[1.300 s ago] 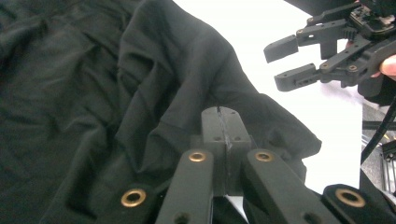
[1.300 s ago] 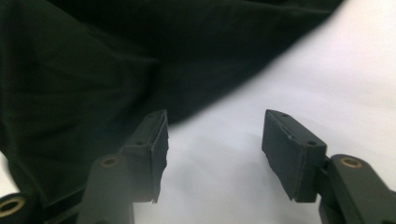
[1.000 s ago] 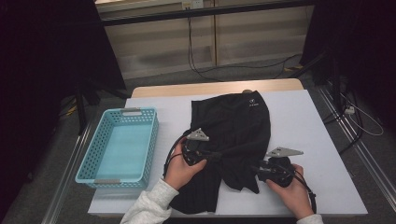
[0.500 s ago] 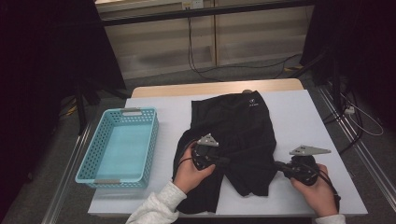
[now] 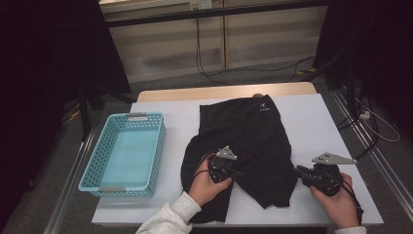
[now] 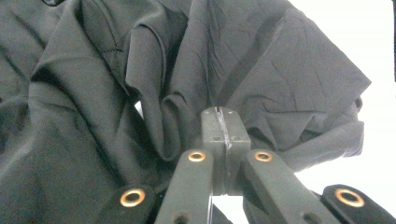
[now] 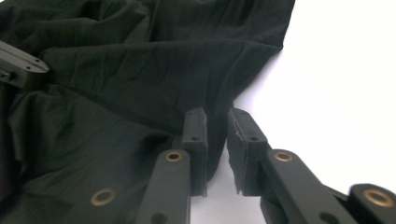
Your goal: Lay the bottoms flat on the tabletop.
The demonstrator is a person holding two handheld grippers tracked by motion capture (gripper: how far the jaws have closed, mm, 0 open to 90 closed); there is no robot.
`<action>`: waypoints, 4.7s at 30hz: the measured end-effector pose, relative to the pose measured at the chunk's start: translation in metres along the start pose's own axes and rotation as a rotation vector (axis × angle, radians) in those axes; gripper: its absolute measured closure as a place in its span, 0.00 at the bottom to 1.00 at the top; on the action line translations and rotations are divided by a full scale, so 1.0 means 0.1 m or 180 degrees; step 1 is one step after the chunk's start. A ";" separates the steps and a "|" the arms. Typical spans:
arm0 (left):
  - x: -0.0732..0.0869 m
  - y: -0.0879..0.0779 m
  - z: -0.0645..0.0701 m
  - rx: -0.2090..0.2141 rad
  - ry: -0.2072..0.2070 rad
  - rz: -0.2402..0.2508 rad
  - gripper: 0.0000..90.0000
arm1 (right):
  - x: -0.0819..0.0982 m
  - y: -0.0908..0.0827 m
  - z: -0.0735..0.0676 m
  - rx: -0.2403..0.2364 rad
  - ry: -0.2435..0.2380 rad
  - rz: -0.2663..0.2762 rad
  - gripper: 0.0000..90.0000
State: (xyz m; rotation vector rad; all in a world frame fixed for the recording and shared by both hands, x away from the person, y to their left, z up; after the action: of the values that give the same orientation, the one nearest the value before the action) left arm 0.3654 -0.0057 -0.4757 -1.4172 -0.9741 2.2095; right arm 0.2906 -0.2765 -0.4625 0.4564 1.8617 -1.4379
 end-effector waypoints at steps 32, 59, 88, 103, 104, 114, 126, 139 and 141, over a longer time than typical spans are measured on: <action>-0.04 -0.03 -0.06 -0.0035 -0.0077 0.0125 1.00 | 0.06 0.01 -0.27 -0.0272 -0.0262 -0.0175 0.93; -0.07 -0.12 -0.05 -0.0059 -0.0093 0.0227 1.00 | 0.15 -0.11 -0.25 -0.0334 -0.0327 -0.0179 1.00; -0.12 -0.09 0.13 0.0172 0.0042 0.0216 0.66 | 0.25 0.06 -0.48 -0.0589 -0.0698 -0.0338 0.94; -0.14 -0.18 0.03 0.0006 0.0029 0.0292 0.41 | 0.14 -0.04 -0.51 -0.0696 -0.0610 -0.0073 0.72; -0.15 -0.20 0.02 -0.0010 0.0028 0.0295 0.40 | 0.13 -0.01 -0.57 -0.0724 -0.0660 -0.0075 0.68; -0.17 -0.39 -0.12 -0.0119 -0.0128 0.0431 0.30 | 0.16 0.18 -0.69 -0.0785 -0.0823 -0.0441 1.00; -0.17 -0.46 -0.18 -0.0176 -0.0171 0.0438 0.28 | 0.13 -0.09 -0.26 -0.0449 -0.0329 -0.0173 0.62; -0.14 -0.63 -0.33 -0.0388 -0.0229 0.0467 0.22 | 0.09 0.14 0.17 0.0233 0.0038 -0.0204 0.79; -0.13 -0.63 -0.34 -0.0416 -0.0248 0.0463 0.21 | 0.09 0.15 0.19 0.0140 0.0063 -0.0194 0.93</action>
State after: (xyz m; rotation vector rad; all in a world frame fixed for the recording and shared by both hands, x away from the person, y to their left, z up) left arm 0.3971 0.0436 -0.4317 -1.5127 -1.0914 2.3599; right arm 0.3008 -0.2906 -0.4814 0.4402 1.8773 -1.5226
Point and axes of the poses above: each handheld gripper's, and its own axes: y roughly forward along the jaws, x roughly out of its underside, z roughly to its right, the point moved 3 cm from there along y, roughly forward along the jaws, and after that the axes turned 3 degrees about -z, right-handed, at the moved point
